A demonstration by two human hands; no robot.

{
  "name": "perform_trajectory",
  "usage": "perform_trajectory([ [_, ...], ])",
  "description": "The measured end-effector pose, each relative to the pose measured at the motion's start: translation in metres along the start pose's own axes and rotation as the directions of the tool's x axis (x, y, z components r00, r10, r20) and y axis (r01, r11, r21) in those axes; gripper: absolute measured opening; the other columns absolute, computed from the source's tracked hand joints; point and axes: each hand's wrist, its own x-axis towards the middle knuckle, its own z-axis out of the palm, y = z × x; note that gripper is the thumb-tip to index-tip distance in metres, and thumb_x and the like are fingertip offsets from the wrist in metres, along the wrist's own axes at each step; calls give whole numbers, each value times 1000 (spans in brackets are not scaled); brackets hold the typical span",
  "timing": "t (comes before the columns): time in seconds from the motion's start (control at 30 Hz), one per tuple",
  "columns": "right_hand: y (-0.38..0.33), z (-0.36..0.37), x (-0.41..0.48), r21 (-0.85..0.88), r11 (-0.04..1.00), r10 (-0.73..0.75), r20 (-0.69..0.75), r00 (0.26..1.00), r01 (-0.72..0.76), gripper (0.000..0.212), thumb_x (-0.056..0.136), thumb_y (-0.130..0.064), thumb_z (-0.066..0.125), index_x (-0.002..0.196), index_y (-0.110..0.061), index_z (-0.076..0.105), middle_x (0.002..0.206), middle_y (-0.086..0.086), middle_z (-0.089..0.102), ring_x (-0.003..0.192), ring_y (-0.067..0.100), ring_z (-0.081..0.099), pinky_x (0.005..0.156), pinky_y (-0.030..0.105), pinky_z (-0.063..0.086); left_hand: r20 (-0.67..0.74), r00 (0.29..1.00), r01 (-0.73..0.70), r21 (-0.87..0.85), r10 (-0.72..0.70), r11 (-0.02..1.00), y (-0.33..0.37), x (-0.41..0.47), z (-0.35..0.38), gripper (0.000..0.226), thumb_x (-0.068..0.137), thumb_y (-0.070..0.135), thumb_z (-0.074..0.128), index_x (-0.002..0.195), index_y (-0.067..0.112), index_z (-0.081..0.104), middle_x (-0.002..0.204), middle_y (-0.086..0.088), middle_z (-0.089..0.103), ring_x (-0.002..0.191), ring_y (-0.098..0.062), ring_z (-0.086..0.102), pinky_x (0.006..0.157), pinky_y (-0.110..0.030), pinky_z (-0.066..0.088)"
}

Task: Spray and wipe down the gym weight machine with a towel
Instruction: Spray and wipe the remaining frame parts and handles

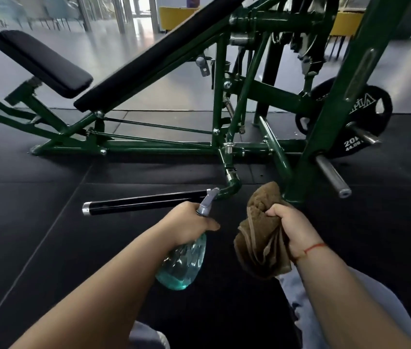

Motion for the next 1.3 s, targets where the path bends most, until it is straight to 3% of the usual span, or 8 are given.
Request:
perform_trajectory([
  [0.17, -11, 10, 5, -108, 988, -115, -37, 993, 110, 29, 85, 1, 56, 107, -12, 69, 91, 13, 72, 82, 29, 69, 67, 32, 52, -21, 1000, 20, 91, -19, 996, -4, 21, 1, 31, 74, 27, 78, 56, 20, 54, 47, 10, 45, 49, -15, 46, 52, -24, 34],
  [0.3, -14, 28, 6, -361, 886, -320, -21, 947, 292, 48, 85, -6, 63, 130, -24, 60, 115, 1, 67, 103, 20, 63, 91, 39, 52, 5, 1000, -13, 129, 13, 992, -6, 30, -1, 27, 72, 28, 77, 61, 19, 54, 49, 9, 47, 49, -16, 48, 51, -23, 36],
  [0.53, 18, 92, 24, -786, 153, -665, 366, 651, 598, 57, 75, -30, 55, 131, -32, 64, 143, -8, 55, 130, 25, 44, 108, 44, 42, -153, 978, -148, -39, 140, 988, -13, 28, -28, 15, 70, 30, 66, 64, 22, 54, 46, 13, 49, 52, -20, 47, 56, -31, 40],
  [0.7, -29, 112, 69, -851, 335, -573, 156, 805, 403, 21, 77, -30, 55, 90, -32, 71, 101, -8, 69, 106, 26, 53, 84, 35, 49, -220, 955, -199, 17, 198, 980, -26, 29, -38, 17, 74, 25, 67, 70, 21, 51, 57, 10, 52, 57, -18, 49, 59, -34, 41],
  [0.87, -56, 122, 95, -880, 318, -454, 184, 872, 352, 19, 70, -25, 53, 75, -27, 70, 70, -7, 66, 82, 23, 63, 70, 38, 58, -170, 972, -165, 1, 163, 986, -29, 32, -38, 15, 70, 32, 64, 74, 20, 55, 58, 9, 53, 57, -17, 50, 60, -34, 44],
  [1.0, -62, 112, 94, -797, 486, -360, 191, 913, 358, 19, 73, -19, 57, 62, -30, 67, 57, -13, 60, 71, 20, 58, 64, 32, 50, -149, 978, -146, 23, 148, 989, -25, 34, -40, 14, 73, 29, 66, 76, 18, 59, 60, 6, 57, 61, -20, 54, 62, -35, 47],
  [1.2, -16, 106, 59, -793, 313, -590, 269, 761, 523, 11, 72, -30, 52, 74, -32, 62, 87, -15, 56, 101, 19, 49, 88, 42, 48, -188, 972, -132, 48, 138, 990, -21, 34, -40, 15, 76, 27, 67, 71, 20, 55, 59, 7, 56, 59, -21, 52, 59, -32, 41],
  [1.3, 4, 110, 42, -762, 355, -673, 194, 714, 542, 14, 75, -27, 54, 85, -31, 63, 98, -13, 57, 108, 17, 43, 94, 44, 45, -208, 969, -127, 55, 136, 990, -19, 34, -38, 16, 77, 27, 67, 72, 19, 54, 62, 5, 56, 59, -22, 51, 58, -30, 38],
])
